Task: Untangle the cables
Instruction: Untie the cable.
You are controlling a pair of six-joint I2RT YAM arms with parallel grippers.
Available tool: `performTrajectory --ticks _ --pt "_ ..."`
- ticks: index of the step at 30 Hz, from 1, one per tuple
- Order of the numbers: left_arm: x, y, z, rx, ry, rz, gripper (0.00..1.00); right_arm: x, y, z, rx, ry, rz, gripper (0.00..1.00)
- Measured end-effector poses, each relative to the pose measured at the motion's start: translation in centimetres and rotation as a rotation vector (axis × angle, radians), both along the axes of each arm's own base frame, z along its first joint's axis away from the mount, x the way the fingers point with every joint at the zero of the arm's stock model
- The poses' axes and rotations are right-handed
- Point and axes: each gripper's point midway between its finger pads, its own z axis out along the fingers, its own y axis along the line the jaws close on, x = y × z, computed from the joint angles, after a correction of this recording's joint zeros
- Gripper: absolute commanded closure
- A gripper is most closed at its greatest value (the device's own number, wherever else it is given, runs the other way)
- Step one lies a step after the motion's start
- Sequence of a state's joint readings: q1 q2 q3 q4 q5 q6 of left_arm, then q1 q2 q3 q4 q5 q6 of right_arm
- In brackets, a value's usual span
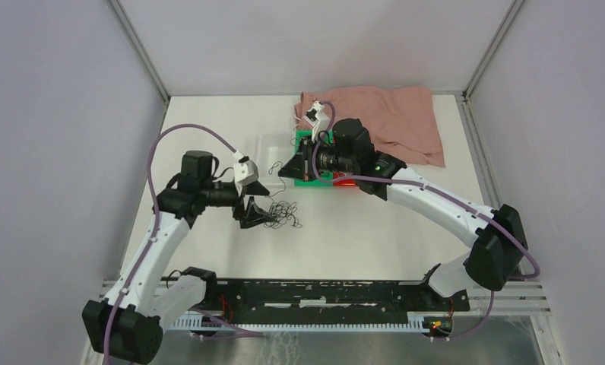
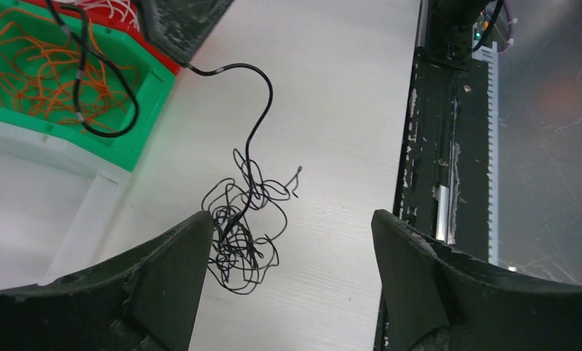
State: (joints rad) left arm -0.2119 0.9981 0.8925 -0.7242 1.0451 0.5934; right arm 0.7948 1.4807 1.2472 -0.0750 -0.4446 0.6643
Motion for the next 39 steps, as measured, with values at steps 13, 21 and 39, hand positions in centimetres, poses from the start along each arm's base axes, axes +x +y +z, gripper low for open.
performTrajectory --ticks 13,21,39 --pt "2.9 -1.1 2.3 -0.038 -0.327 0.073 0.65 -0.2 0.9 3.2 0.11 0.044 -0.002 1.0" --pt "2.3 -1.5 2.6 -0.051 -0.303 0.038 0.97 -0.5 0.8 4.1 0.134 0.055 -0.002 0.95" --pt "1.0 -2.9 11.6 -0.226 -0.266 0.015 0.97 -3.2 -4.1 2.4 0.116 -0.273 0.005 0.23"
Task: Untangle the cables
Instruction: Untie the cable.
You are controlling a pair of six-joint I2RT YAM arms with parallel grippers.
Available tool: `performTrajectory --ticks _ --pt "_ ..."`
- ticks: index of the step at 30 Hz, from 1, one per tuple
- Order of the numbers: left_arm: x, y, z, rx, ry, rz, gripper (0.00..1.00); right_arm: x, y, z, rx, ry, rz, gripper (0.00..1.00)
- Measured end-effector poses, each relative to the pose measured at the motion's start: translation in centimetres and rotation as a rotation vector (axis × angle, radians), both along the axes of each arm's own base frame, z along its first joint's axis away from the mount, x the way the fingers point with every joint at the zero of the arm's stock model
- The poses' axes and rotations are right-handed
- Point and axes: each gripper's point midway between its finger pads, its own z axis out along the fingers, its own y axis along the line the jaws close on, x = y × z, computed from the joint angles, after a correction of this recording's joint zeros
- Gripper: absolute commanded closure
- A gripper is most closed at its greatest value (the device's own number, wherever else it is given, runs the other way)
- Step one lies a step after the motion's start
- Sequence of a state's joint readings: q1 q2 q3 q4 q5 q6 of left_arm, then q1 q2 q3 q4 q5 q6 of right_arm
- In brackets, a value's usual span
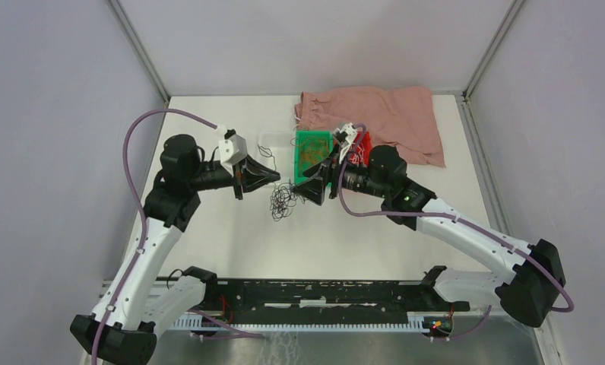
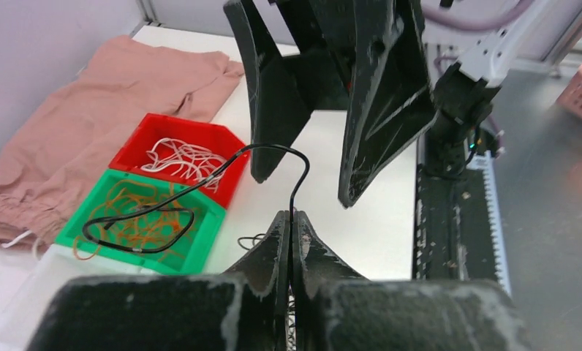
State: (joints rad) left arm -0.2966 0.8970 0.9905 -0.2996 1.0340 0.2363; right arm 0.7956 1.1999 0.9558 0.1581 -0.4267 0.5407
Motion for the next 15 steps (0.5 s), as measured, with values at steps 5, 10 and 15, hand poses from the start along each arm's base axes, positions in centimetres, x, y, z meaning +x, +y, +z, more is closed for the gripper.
performTrajectory --ticks 5,10,15 --pt "-0.4 -0.6 1.3 -0.066 0.114 -0.012 0.97 -0.3 -0.2 -0.6 -0.004 -0.125 0.022 0.28" --pt "-0.8 -1.2 2.7 -0.111 0.187 -0.035 0.97 -0.9 1.9 0.3 -0.019 -0.241 0.082 0.31" --pt "-1.1 -1.4 4.1 -0.14 0.212 -0.044 0.97 -1.1 4.1 1.1 0.005 -0.306 0.12 0.45"
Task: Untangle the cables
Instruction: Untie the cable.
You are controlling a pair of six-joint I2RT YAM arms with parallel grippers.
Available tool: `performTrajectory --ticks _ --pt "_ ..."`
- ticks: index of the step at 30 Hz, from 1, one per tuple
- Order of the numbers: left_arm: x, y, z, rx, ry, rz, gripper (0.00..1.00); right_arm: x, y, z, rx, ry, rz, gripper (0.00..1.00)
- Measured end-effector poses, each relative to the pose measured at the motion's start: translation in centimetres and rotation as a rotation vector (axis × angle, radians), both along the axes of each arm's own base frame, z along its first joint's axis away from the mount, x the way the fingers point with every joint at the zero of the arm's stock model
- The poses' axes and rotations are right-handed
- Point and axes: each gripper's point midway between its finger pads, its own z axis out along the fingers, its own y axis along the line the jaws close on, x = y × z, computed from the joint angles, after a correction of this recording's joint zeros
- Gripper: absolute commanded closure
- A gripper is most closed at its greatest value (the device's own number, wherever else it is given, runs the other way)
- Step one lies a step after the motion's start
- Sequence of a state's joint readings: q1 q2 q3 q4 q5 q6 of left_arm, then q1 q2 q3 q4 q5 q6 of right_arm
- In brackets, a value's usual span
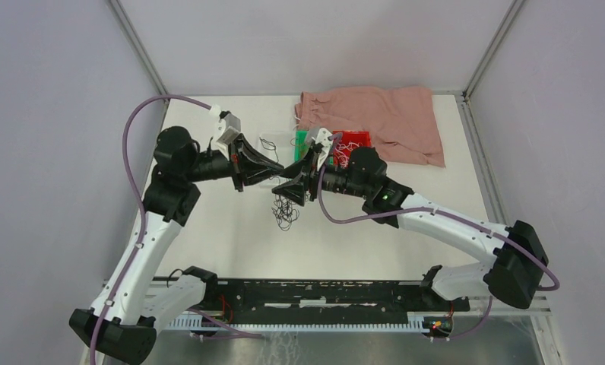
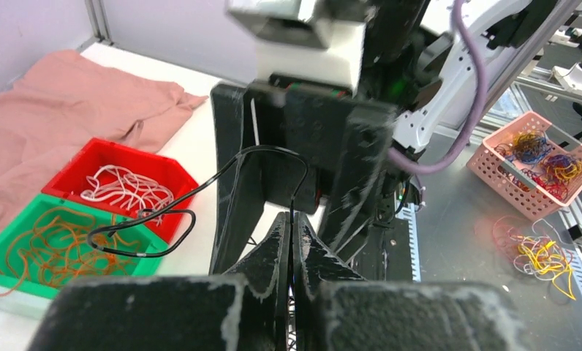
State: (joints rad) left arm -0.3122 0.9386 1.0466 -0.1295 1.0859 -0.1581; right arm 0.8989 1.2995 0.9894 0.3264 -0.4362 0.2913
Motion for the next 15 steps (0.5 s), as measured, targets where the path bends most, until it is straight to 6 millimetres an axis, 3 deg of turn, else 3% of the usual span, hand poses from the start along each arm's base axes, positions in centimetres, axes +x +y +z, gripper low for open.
performTrajectory --ticks 3,9,15 --pt "-0.2 -0.1 1.2 -0.014 -0.003 -0.008 0.97 0.5 0.9 -0.3 0.018 0.014 0.002 0.53" --pt "-0.2 -0.2 4.7 -0.041 -0.068 -0.02 0.97 1.3 2.0 -2.2 0.06 0.104 -0.017 0.58" --pt "-0.5 -0.1 8.8 -0.073 -0.168 -0.014 0.97 1.4 1.4 -6.8 0.032 0.195 -0.06 0.58"
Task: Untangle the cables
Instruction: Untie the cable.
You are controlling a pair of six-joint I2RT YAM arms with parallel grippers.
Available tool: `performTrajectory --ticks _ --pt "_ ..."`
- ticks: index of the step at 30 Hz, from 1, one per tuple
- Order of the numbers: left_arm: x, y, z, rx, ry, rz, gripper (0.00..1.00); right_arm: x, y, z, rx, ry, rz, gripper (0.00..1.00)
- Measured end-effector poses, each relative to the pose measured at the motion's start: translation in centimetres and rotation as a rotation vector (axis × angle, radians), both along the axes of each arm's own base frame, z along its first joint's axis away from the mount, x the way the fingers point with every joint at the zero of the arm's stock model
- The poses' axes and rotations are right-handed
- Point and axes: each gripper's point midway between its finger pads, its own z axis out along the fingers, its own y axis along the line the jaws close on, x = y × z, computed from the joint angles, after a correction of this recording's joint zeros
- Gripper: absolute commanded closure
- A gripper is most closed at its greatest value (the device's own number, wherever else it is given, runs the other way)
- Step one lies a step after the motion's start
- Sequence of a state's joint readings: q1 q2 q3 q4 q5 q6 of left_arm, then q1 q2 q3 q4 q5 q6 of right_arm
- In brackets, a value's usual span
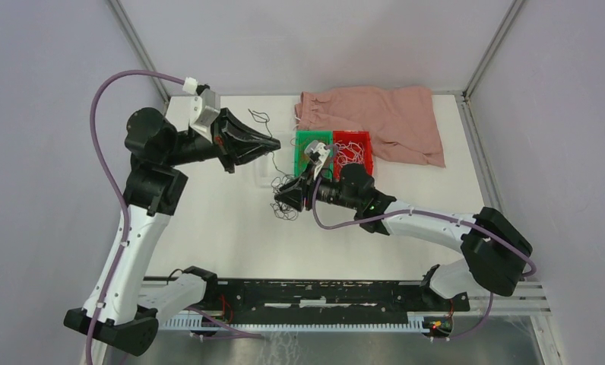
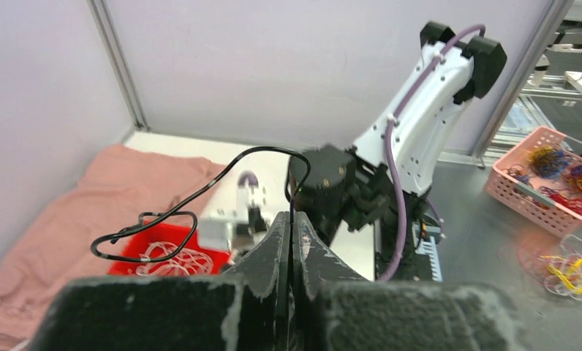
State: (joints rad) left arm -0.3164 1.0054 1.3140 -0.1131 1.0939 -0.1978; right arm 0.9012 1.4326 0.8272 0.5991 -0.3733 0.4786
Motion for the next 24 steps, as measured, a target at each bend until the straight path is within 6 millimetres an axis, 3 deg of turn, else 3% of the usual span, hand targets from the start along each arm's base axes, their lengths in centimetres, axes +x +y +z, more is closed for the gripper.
performTrajectory --ticks 4,9,22,24 --pt "0.2 0.1 2.9 -0.03 -0.071 0.024 0.97 0.1 -0.7 -2.9 -0.047 0.039 -0.036 0.59" --pt "0.6 0.4 6.4 -0.07 -0.15 0.069 0.97 0.4 -1.3 -5.1 -0.076 0.062 -0.07 0.59" --pt "-0.6 2.1 16.1 -0.193 -0.361 0.185 0.97 0.6 -2.3 -9.0 -0.127 0.144 -0.132 0.61" --pt "-0.9 2.4 17.2 -0.207 -0.401 0.207 0.97 0.6 -2.6 -9.5 -0.138 0.151 -0.143 0.57"
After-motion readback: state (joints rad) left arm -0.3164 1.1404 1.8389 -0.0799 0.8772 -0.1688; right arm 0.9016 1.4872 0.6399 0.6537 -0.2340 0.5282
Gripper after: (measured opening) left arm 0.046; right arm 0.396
